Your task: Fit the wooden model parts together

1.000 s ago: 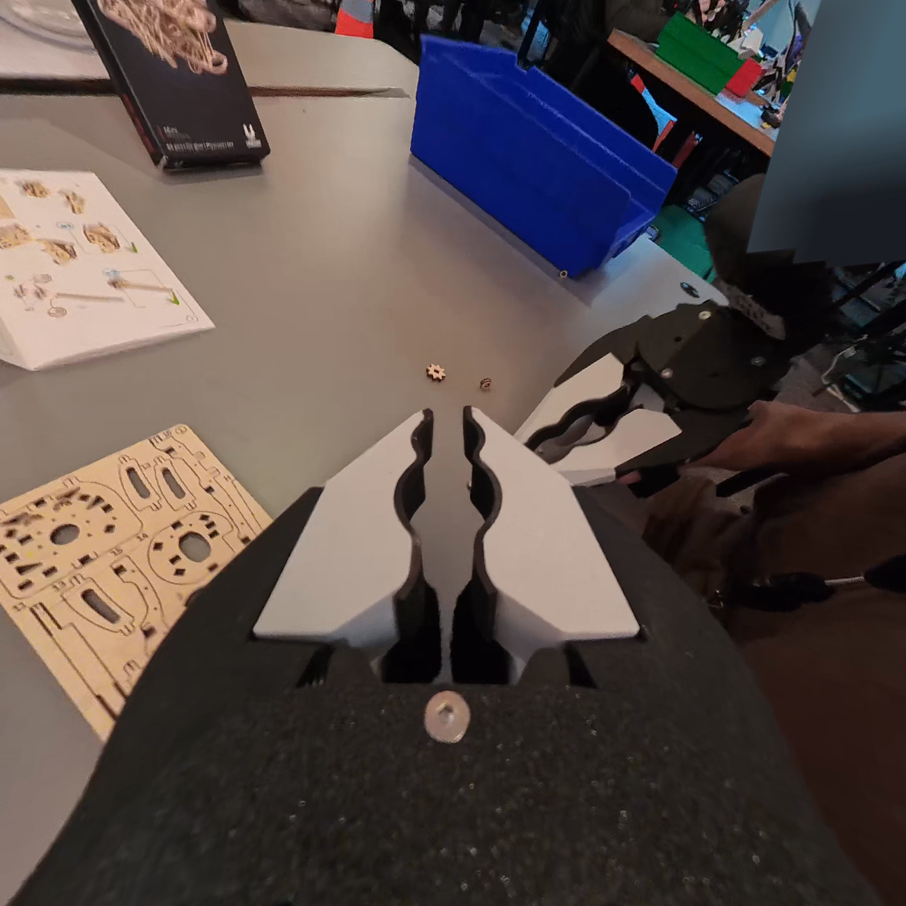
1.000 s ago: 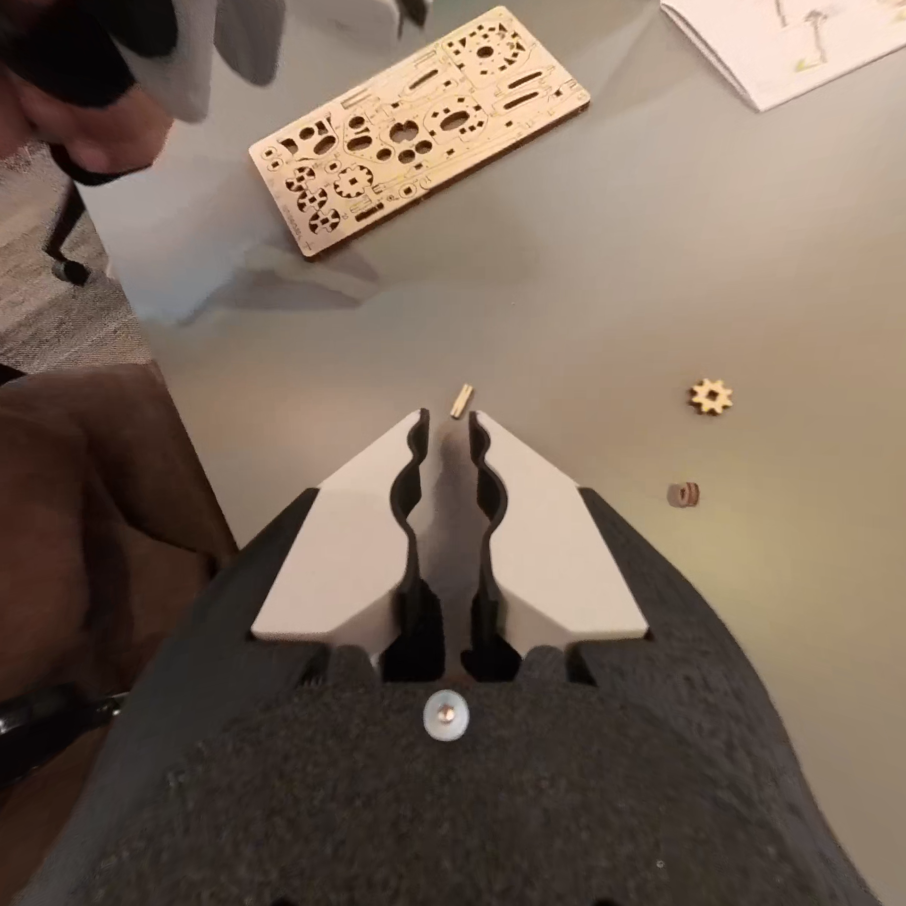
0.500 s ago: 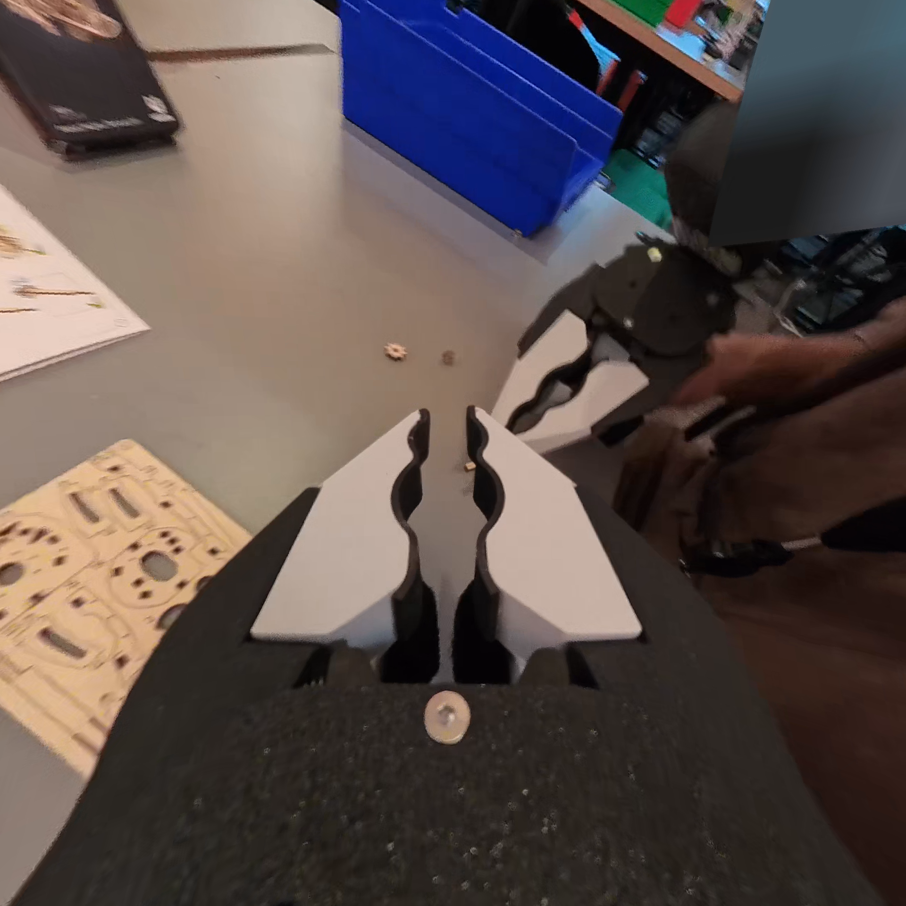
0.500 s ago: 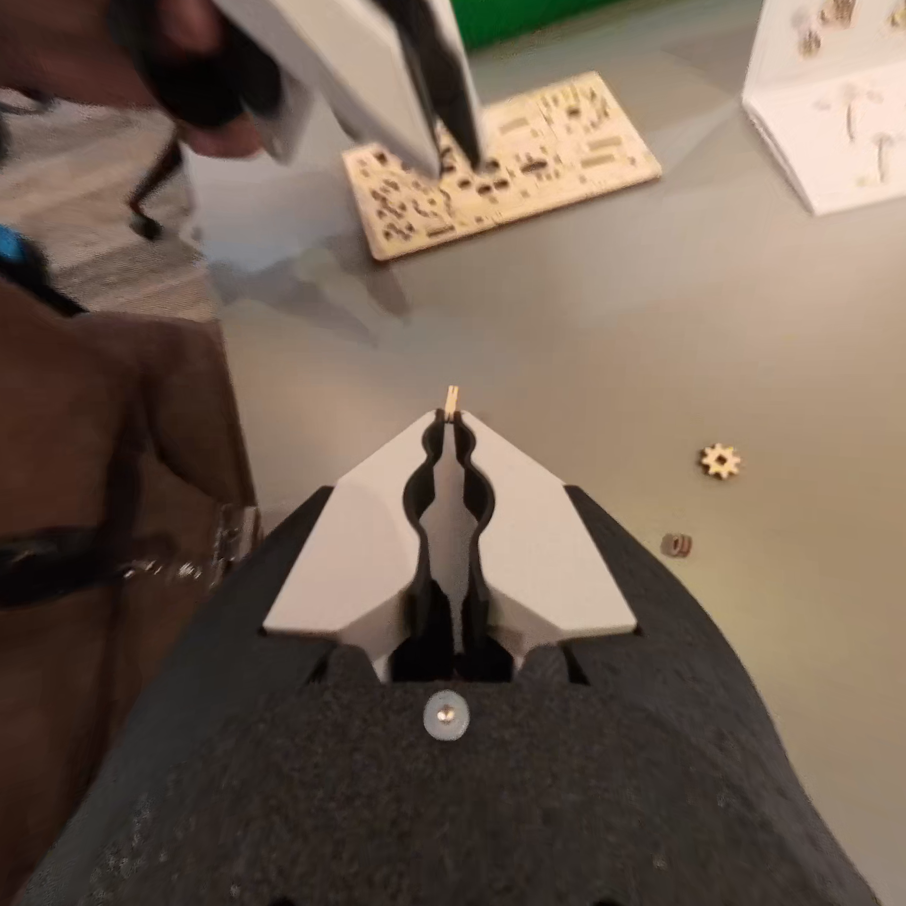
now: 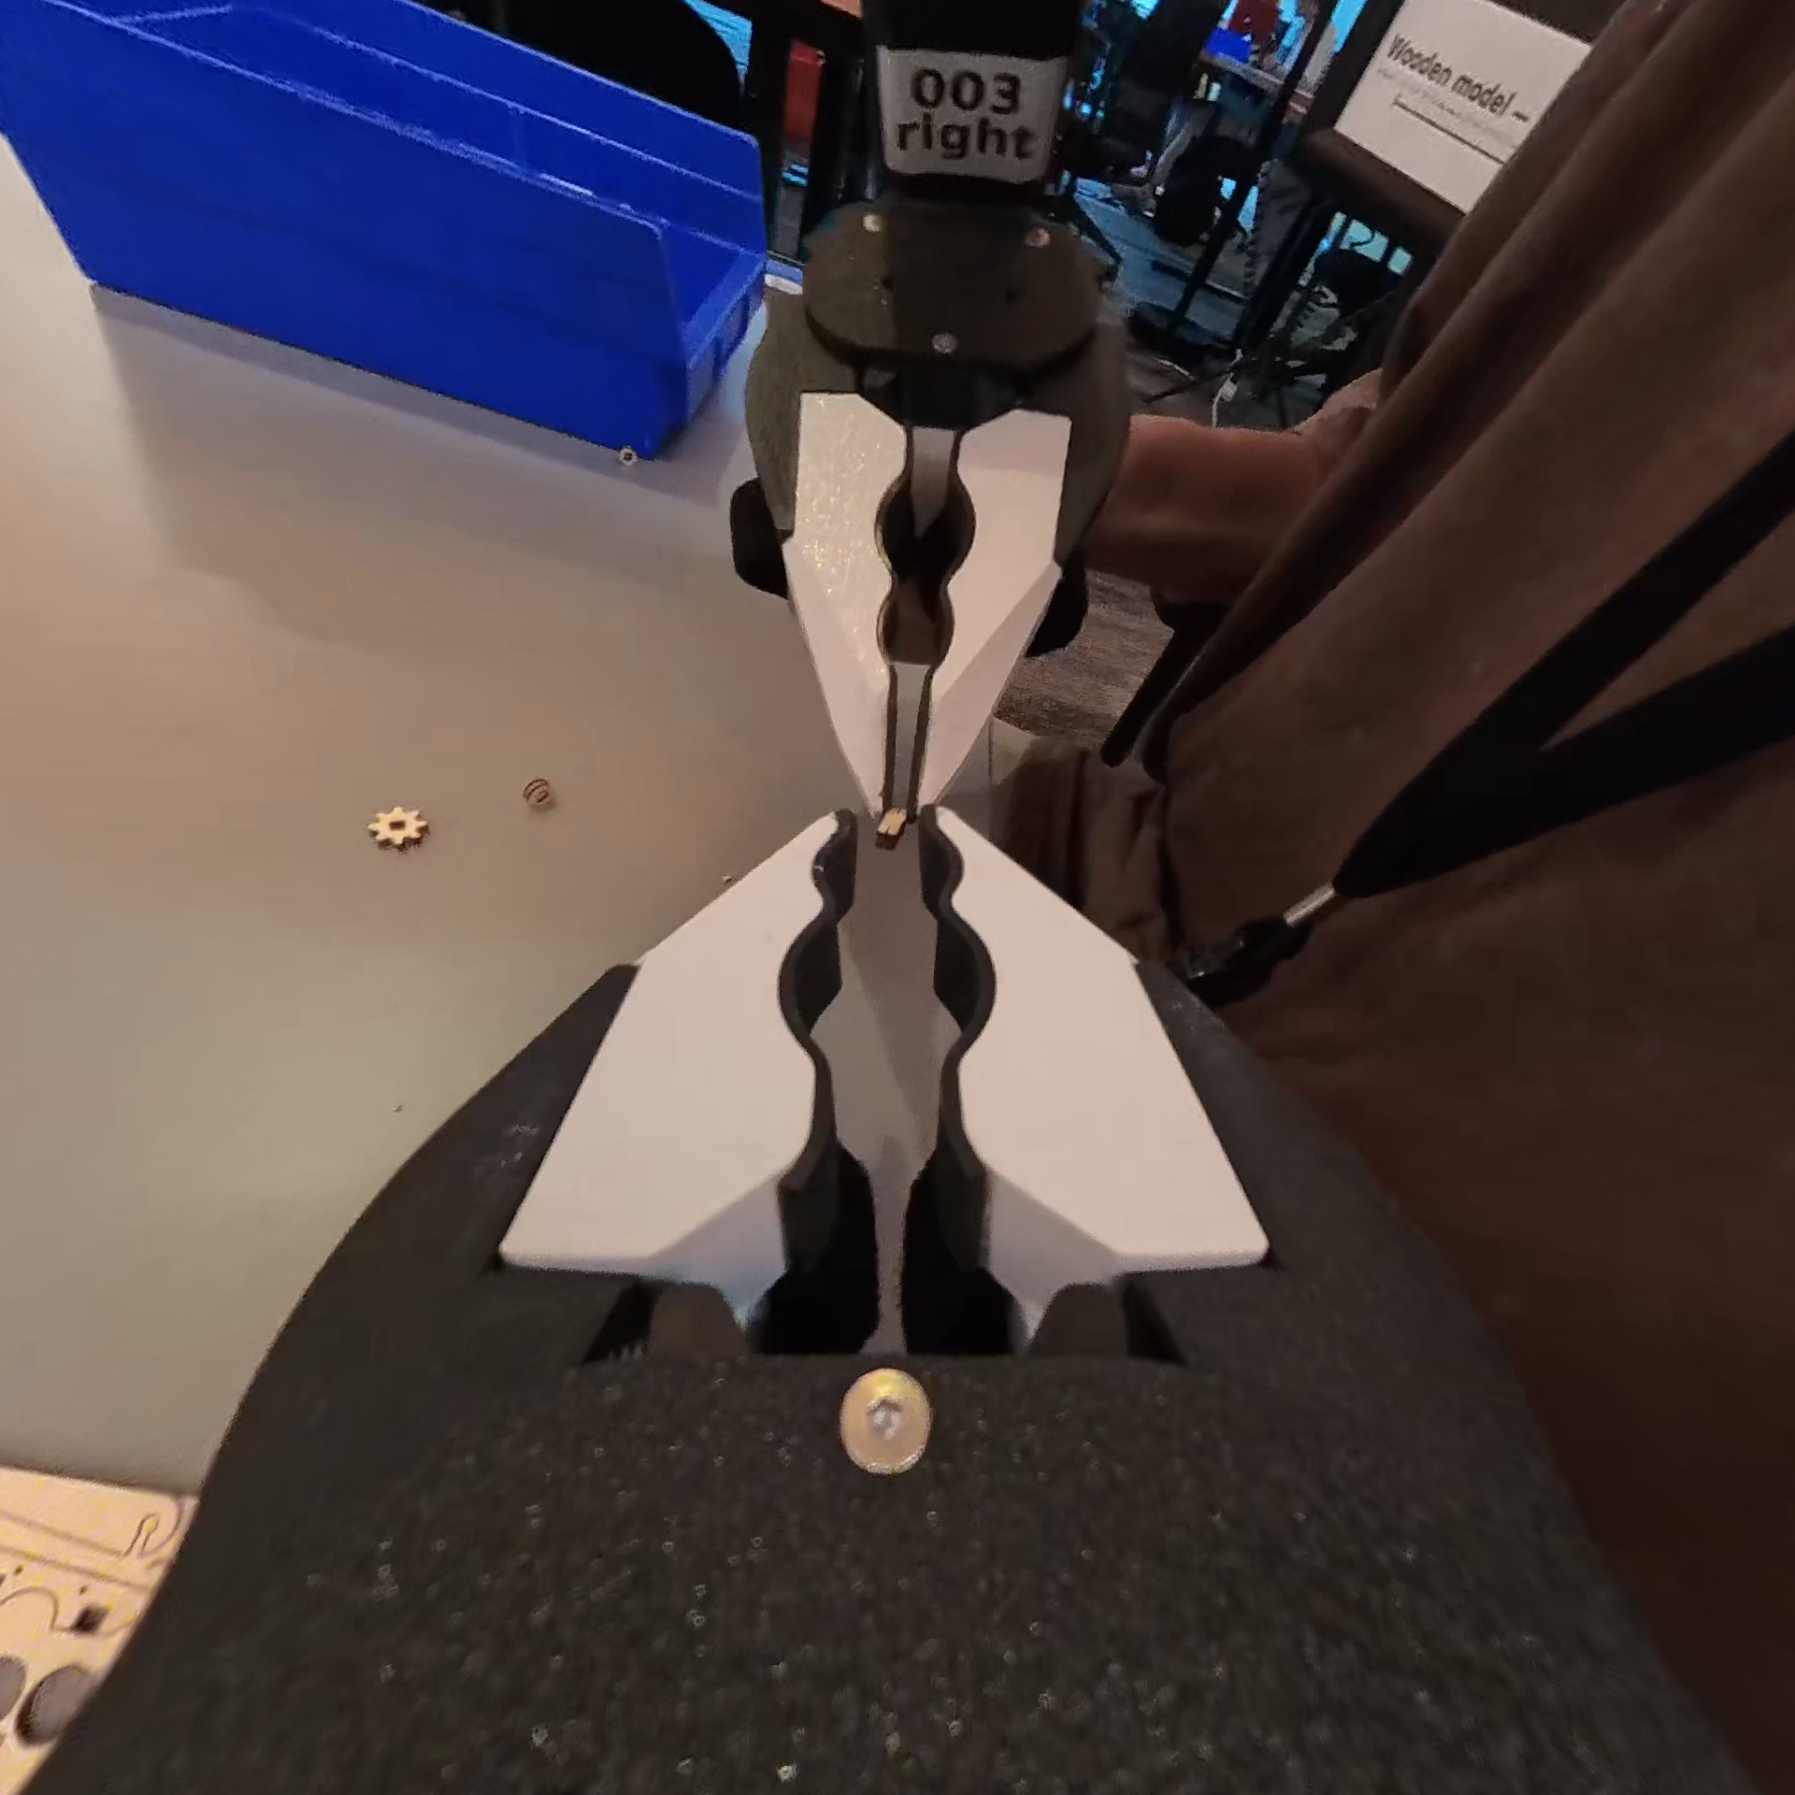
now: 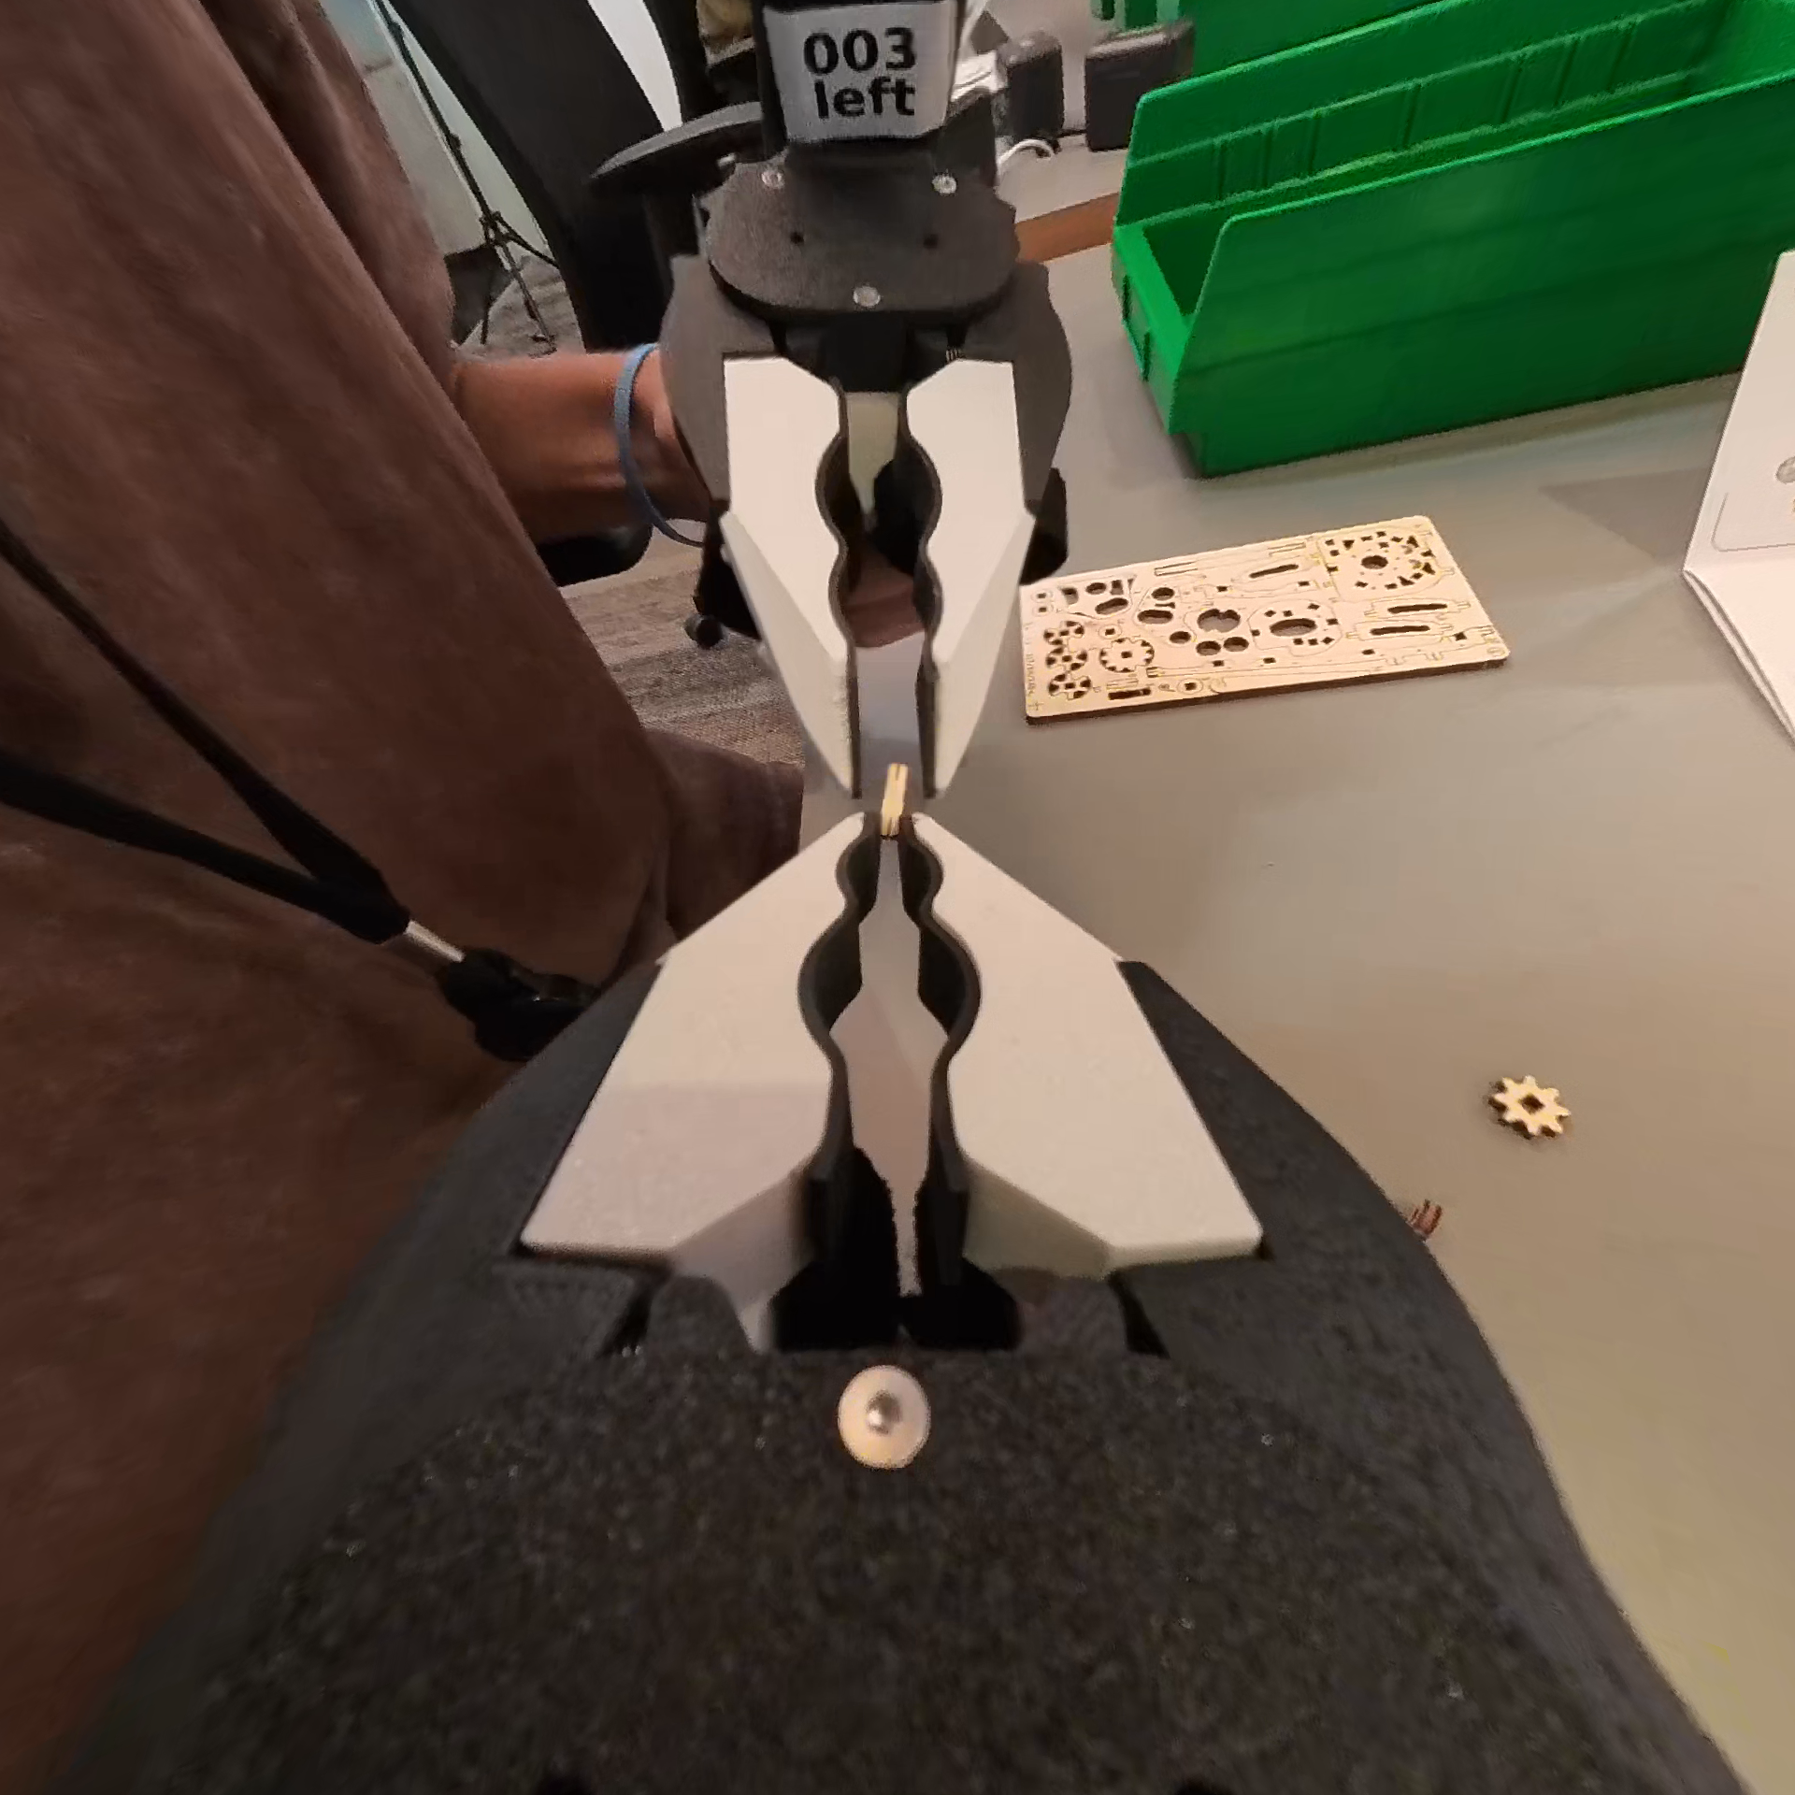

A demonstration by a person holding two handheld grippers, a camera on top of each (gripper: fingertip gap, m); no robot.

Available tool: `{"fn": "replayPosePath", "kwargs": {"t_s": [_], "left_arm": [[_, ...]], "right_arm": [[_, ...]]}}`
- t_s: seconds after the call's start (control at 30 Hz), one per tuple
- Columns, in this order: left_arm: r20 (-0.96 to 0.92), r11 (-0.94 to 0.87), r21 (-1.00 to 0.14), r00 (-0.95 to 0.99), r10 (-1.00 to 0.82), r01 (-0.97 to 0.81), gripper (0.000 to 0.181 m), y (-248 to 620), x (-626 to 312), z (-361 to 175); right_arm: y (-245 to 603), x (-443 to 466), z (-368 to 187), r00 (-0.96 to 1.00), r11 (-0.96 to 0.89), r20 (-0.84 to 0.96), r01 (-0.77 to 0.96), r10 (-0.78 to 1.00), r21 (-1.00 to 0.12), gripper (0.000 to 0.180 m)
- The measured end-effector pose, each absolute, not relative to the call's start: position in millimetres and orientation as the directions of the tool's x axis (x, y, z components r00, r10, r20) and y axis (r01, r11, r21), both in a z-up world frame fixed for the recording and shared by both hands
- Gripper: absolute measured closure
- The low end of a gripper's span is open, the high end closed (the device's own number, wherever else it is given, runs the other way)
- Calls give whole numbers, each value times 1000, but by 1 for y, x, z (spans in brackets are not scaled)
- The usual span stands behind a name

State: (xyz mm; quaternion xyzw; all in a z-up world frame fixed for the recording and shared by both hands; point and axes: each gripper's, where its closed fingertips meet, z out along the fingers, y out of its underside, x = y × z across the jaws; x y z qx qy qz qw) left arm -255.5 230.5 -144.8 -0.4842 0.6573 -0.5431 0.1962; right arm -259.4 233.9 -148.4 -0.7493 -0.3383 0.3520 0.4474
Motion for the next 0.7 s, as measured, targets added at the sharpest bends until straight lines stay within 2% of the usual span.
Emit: {"fn": "replayPosePath", "kwargs": {"t_s": [0.13,0.23,0.7], "left_arm": [[246,-29,-906,-471,-847,-422,170,225,-256,-146],[235,-24,-911,-471,-850,-412,178,225,-256,-144],[232,-13,-909,-481,-845,-416,179,222,-259,-144]], "right_arm": [[230,-261,-147,505,-370,-231,194,832,-908,177],[230,-262,-148,506,-369,-229,196,832,-908,177],[228,-263,-142,480,-371,-256,160,839,-915,177]]}}
